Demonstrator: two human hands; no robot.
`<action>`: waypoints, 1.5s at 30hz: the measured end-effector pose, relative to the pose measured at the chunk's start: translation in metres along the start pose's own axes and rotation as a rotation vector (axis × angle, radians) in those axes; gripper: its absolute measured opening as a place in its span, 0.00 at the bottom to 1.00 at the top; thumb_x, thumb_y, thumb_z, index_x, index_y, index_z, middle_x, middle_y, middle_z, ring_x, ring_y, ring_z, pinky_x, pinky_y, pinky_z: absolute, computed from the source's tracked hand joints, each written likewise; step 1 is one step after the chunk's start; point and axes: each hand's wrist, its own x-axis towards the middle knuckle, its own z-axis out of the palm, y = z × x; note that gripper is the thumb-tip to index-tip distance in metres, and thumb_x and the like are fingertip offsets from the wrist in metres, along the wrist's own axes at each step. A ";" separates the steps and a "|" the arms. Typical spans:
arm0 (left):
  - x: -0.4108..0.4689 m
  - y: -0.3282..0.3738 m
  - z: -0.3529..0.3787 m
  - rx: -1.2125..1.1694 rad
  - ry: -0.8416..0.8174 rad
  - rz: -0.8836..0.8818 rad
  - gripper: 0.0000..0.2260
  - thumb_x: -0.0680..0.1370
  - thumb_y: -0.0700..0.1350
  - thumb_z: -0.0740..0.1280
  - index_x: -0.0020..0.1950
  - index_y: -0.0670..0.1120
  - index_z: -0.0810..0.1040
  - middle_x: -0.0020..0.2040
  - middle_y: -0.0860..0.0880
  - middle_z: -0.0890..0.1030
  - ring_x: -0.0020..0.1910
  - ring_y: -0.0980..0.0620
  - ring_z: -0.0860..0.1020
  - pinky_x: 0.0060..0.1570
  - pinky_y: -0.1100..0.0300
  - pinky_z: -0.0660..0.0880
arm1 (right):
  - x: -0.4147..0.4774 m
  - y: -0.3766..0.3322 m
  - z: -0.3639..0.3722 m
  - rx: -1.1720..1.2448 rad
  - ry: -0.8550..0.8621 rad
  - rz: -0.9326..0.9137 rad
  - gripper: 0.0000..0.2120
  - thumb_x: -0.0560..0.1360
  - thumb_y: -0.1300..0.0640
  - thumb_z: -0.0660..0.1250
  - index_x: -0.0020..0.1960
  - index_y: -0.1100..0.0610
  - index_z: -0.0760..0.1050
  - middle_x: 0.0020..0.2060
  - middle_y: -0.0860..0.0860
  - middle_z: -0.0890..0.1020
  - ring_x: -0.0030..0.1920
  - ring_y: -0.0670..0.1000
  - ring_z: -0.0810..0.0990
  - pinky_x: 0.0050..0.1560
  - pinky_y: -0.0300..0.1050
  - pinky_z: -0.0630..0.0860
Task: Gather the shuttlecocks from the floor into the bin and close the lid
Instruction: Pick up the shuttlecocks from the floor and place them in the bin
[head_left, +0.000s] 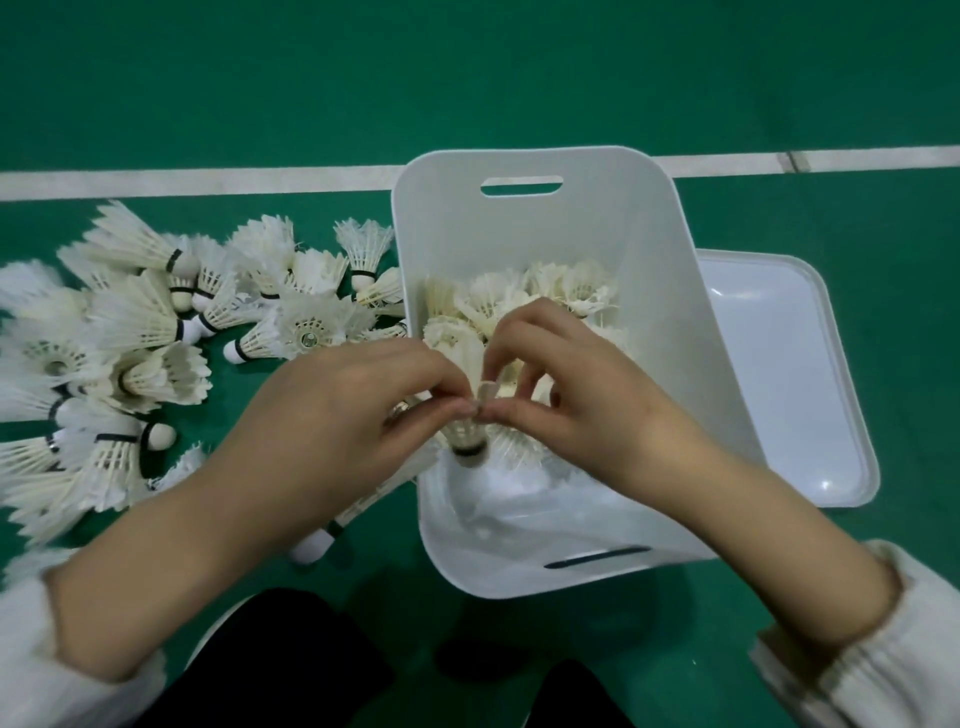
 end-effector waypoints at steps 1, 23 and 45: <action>0.000 0.003 0.000 -0.013 0.022 -0.018 0.11 0.75 0.58 0.61 0.48 0.54 0.78 0.36 0.68 0.73 0.34 0.70 0.71 0.33 0.74 0.67 | 0.000 0.003 -0.003 -0.006 0.023 0.018 0.06 0.71 0.51 0.70 0.45 0.50 0.75 0.48 0.43 0.71 0.39 0.43 0.77 0.41 0.35 0.71; -0.014 -0.035 -0.009 -0.042 0.207 -0.160 0.09 0.74 0.55 0.61 0.43 0.51 0.76 0.39 0.57 0.76 0.40 0.58 0.75 0.39 0.60 0.70 | 0.075 0.073 -0.033 -0.123 0.464 0.376 0.08 0.76 0.57 0.64 0.46 0.62 0.76 0.39 0.54 0.78 0.39 0.52 0.75 0.42 0.46 0.72; -0.005 -0.031 -0.013 -0.044 0.201 -0.065 0.10 0.75 0.52 0.62 0.46 0.48 0.78 0.42 0.55 0.76 0.43 0.56 0.74 0.44 0.64 0.69 | 0.047 -0.023 0.008 0.039 -0.049 -0.157 0.18 0.73 0.63 0.67 0.62 0.55 0.72 0.54 0.42 0.72 0.42 0.36 0.73 0.43 0.26 0.68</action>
